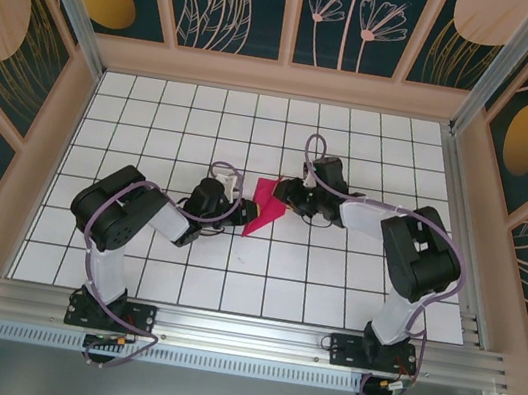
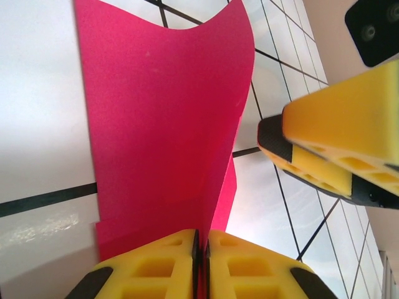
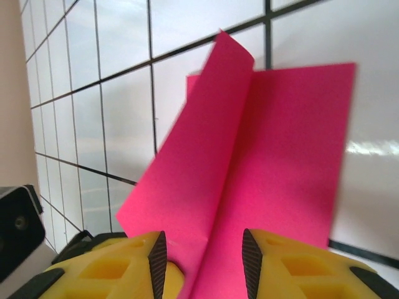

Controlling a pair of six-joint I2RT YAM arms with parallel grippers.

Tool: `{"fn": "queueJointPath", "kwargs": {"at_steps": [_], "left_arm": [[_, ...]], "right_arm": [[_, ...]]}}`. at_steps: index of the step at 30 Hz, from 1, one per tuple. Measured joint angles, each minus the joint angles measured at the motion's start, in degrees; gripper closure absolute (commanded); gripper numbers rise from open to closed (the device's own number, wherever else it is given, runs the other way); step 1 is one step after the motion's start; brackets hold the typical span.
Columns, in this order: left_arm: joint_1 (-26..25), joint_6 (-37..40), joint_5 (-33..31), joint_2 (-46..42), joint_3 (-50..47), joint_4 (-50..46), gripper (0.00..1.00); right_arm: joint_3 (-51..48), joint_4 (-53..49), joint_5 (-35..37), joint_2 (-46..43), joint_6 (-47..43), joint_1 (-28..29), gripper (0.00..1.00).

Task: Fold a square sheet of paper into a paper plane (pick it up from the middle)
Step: Fourth fold the wing at the center of the table.

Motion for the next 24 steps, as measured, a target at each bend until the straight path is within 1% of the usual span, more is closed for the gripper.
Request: {"fn": "queueJointPath", "kwargs": {"at_steps": [2,14,17,20,24], "left_arm": [[0.0,-0.9,0.1,0.0,-0.2,0.4,0.86],[0.1,-4.8,0.1,0.0,-0.5,0.7,0.84],[0.3,-5.2,0.1,0.0,-0.5,0.7,0.82],[0.5,-5.2,0.3,0.0,-0.5,0.7,0.76],[0.5,-4.8,0.5,0.0,-0.5,0.4,0.72]], "right_arm": [[1.2,-0.2,-0.2,1.0,-0.4,0.3,0.57],[5.5,-3.9,-1.6,6.3,-3.0,1.7,0.55],[5.8,-4.3,-1.5,7.0,-3.4,1.7,0.54],[6.4,-5.2,-1.5,7.7,-3.4,1.7,0.53],[6.7,-5.6,-1.5,7.8,-3.5,1.7,0.52]]}}
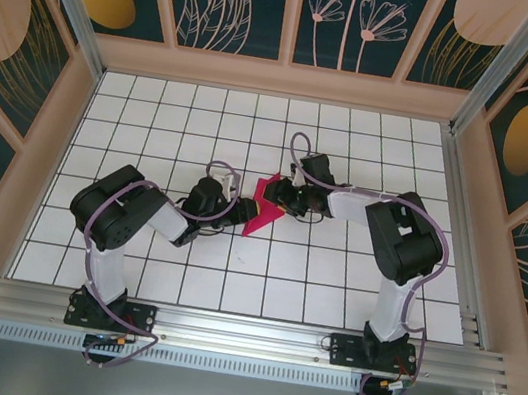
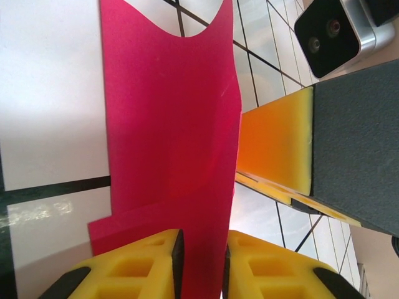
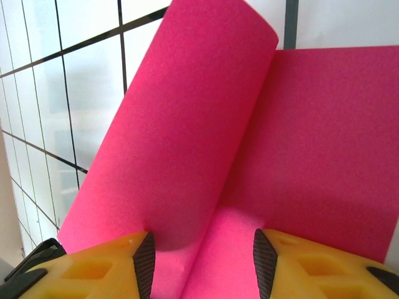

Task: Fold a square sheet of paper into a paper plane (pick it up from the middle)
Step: Fourth fold the wing at the center of the table.

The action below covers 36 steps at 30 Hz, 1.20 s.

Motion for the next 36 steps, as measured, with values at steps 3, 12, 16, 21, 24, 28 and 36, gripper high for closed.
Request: {"fn": "queueJointPath", "kwargs": {"at_steps": [3,12,16,21,24,28,36], "left_arm": [[0.0,0.5,0.5,0.1,0.2,-0.5,0.71],[0.0,2.4,2.3,1.1,2.1,-1.8,0.76],[0.0,3.4,2.6,1.5,2.9,-2.3,0.81],[0.0,3.8,2.6,1.5,3.1,-3.0,0.86],[0.0,3.8,2.6,1.5,3.1,-3.0,0.88],[0.2,3.7,3.0,1.5,3.1,-3.0,0.88],[0.4,3.4,3.9,1.5,3.0,-2.9,0.79]], "right_arm": [[0.0,0.0,0.0,0.0,-0.2,0.4,0.52],[0.0,0.0,0.0,0.0,-0.7,0.9,0.55],[0.0,0.0,-0.5,0.0,-0.7,1.0,0.56],[0.0,0.1,-1.3,0.0,-1.0,1.2,0.59],[-0.4,0.6,-1.5,-0.1,-1.4,1.2,0.6],[-1.6,1.1,-1.5,-0.4,-1.4,1.2,0.6],[-1.4,0.8,-0.7,-0.4,-1.8,1.2,0.59]]}}
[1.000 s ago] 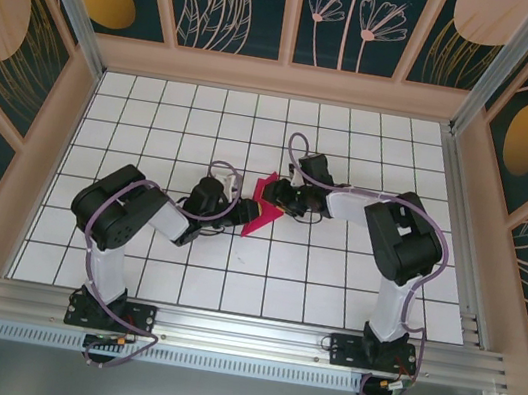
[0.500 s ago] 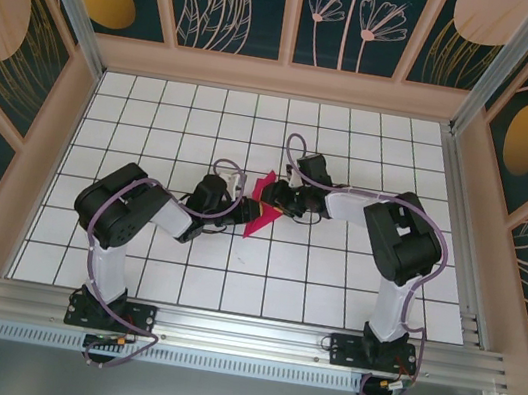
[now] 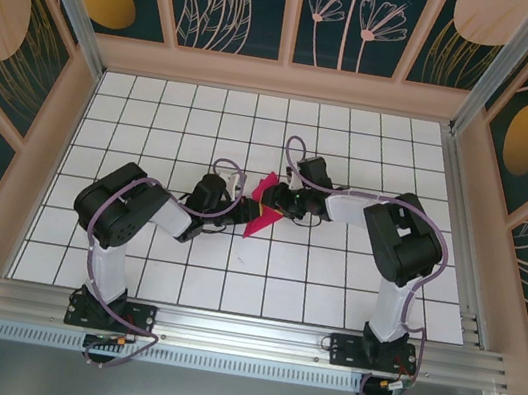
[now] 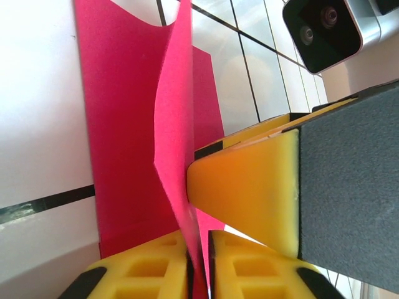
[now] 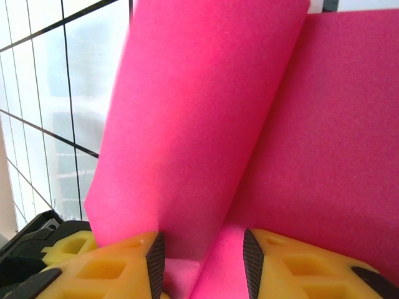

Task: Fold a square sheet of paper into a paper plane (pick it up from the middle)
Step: Fourth fold the wing at the center of the table.

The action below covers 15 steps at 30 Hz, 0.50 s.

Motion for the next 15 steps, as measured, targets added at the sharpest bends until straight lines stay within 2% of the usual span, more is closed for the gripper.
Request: {"fn": "queueJointPath", "kwargs": {"at_steps": [9,15], "left_arm": [[0.0,-1.5,0.4,-2.4,-3.1,1.4,0.71],[0.0,-1.7,-0.1,-7.6,-5.4,1.4,0.7]], "right_arm": [[1.6,-3.4,4.2,0.0,1.2,0.6,0.59],[2.8,-5.4,6.4,0.2,2.1,1.1,0.59]]}}
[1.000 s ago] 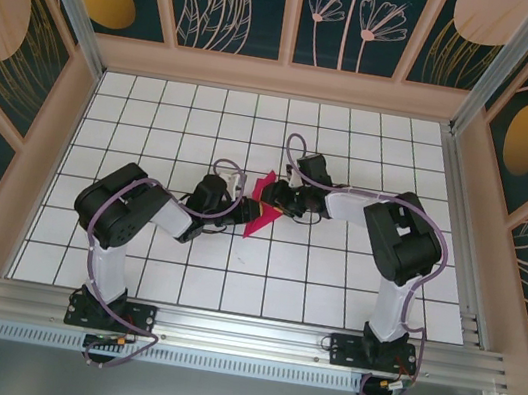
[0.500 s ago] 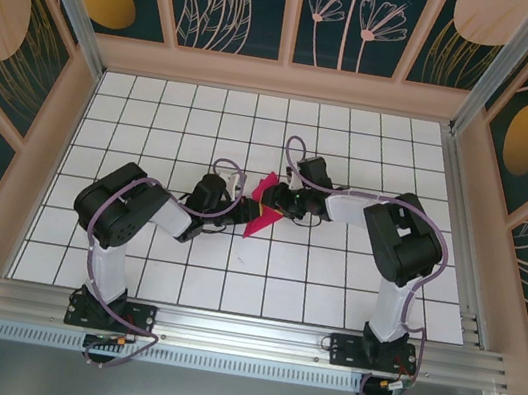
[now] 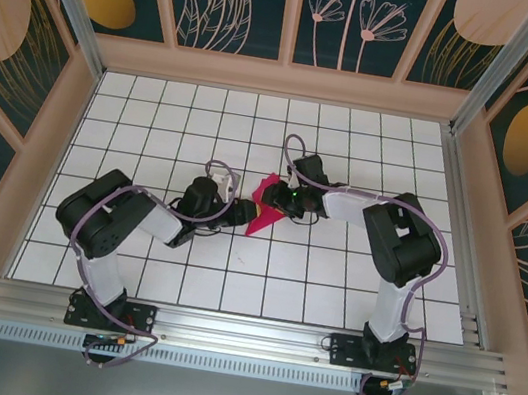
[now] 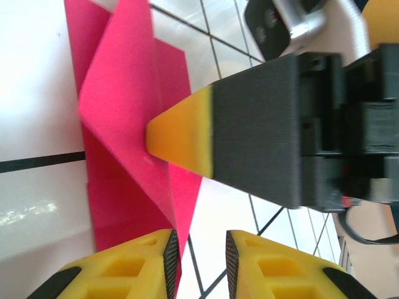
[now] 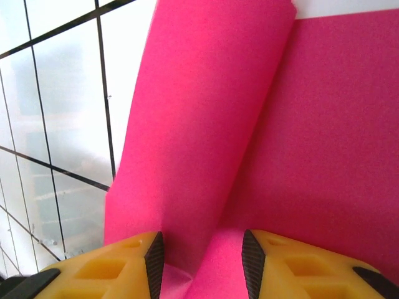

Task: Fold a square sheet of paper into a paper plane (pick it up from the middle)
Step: Fourth fold the wing at the center of the table.

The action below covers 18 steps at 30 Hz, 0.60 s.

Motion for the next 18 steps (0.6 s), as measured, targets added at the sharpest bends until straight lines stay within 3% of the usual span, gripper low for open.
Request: {"fn": "queueJointPath", "kwargs": {"at_steps": [7,18], "left_arm": [[0.2,0.0,-3.2,-4.8,-0.9,-1.2,0.69],[0.2,-0.2,-2.1,-4.3,1.2,-3.6,0.71]], "right_arm": [[1.6,-2.7,1.8,0.6,0.9,0.4,0.62],[2.5,-4.4,4.2,0.8,3.4,0.8,0.68]]}}
